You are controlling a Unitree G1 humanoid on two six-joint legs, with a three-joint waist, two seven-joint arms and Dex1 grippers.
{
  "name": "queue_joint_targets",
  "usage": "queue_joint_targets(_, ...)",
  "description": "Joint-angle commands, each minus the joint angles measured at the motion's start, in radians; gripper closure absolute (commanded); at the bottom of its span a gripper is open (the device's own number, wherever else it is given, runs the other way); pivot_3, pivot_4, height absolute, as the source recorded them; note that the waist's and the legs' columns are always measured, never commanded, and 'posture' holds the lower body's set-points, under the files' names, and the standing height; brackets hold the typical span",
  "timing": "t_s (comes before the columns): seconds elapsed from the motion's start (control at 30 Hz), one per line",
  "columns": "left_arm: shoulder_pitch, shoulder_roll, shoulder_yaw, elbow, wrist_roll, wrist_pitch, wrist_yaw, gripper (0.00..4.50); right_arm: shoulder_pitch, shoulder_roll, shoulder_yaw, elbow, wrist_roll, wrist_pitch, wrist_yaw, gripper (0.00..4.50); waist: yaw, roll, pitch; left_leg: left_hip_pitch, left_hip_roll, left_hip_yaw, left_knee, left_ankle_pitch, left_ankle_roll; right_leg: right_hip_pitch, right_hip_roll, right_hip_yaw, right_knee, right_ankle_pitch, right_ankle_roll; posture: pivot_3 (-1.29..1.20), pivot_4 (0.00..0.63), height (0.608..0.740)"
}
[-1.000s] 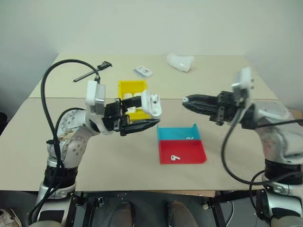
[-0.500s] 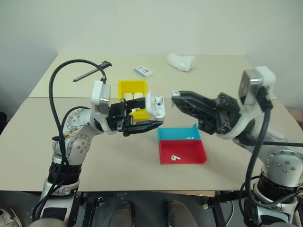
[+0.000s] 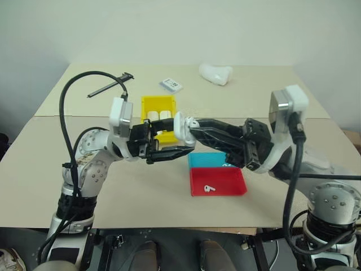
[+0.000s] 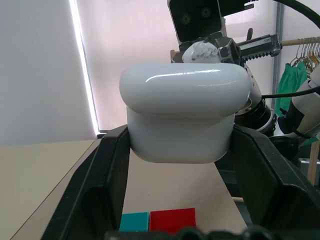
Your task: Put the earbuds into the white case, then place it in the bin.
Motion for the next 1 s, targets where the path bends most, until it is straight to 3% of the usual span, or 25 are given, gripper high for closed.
queue_joint_targets(0.03,-0.021,-0.003,0.007,-0.024,-0.009,-0.010,-0.004,1.76,0.001,-0.017,0.016,-0.028,-0.030,-0.040,0.008,3.90,0.000,0.000,0.000,0.000,0.000,0.000,0.000,0.000,0.000,0.000,0.000,0.000,0.000,0.000,0.000,0.00,0.150,0.740)
queue_joint_targets(0.27,-0.022,-0.012,0.009,-0.023,-0.011,-0.011,-0.002,1.76,0.001,-0.043,0.050,-0.027,-0.079,-0.064,0.040,3.90,0.000,0.000,0.000,0.000,0.000,0.000,0.000,0.000,0.000,0.000,0.000,0.000,0.000,0.000,0.000,0.00,0.150,0.740)
queue_joint_targets(0.57,-0.020,-0.011,0.012,-0.021,-0.012,-0.010,-0.002,1.76,0.015,-0.074,0.036,-0.023,-0.083,-0.083,0.070,0.90,0.000,0.000,0.000,0.000,0.000,0.000,0.000,0.000,0.000,0.000,0.000,0.000,0.000,0.000,0.000,0.00,0.150,0.740)
queue_joint_targets(0.83,-0.011,-0.008,0.012,-0.002,0.000,-0.009,0.003,1.76,0.049,-0.100,-0.023,-0.011,-0.049,-0.116,0.121,0.90,0.001,0.000,0.000,0.000,0.000,0.000,0.000,0.000,0.000,0.000,0.000,0.000,0.000,0.000,0.000,0.00,0.150,0.740)
queue_joint_targets(0.93,-0.004,-0.023,-0.008,0.036,0.032,-0.016,0.020,1.76,0.025,-0.110,-0.046,0.024,-0.055,-0.121,0.124,1.45,0.002,0.000,0.000,0.000,0.000,0.000,0.000,0.000,0.000,0.000,0.000,0.000,0.000,0.000,0.000,0.00,0.150,0.740)
queue_joint_targets(1.0,0.001,-0.035,-0.028,0.049,0.055,-0.025,0.022,1.76,-0.005,-0.127,-0.050,0.056,-0.081,-0.118,0.127,2.07,0.002,0.000,0.000,0.000,0.000,0.000,0.000,0.000,0.000,0.001,0.000,0.000,0.000,0.000,0.000,0.00,0.150,0.740)
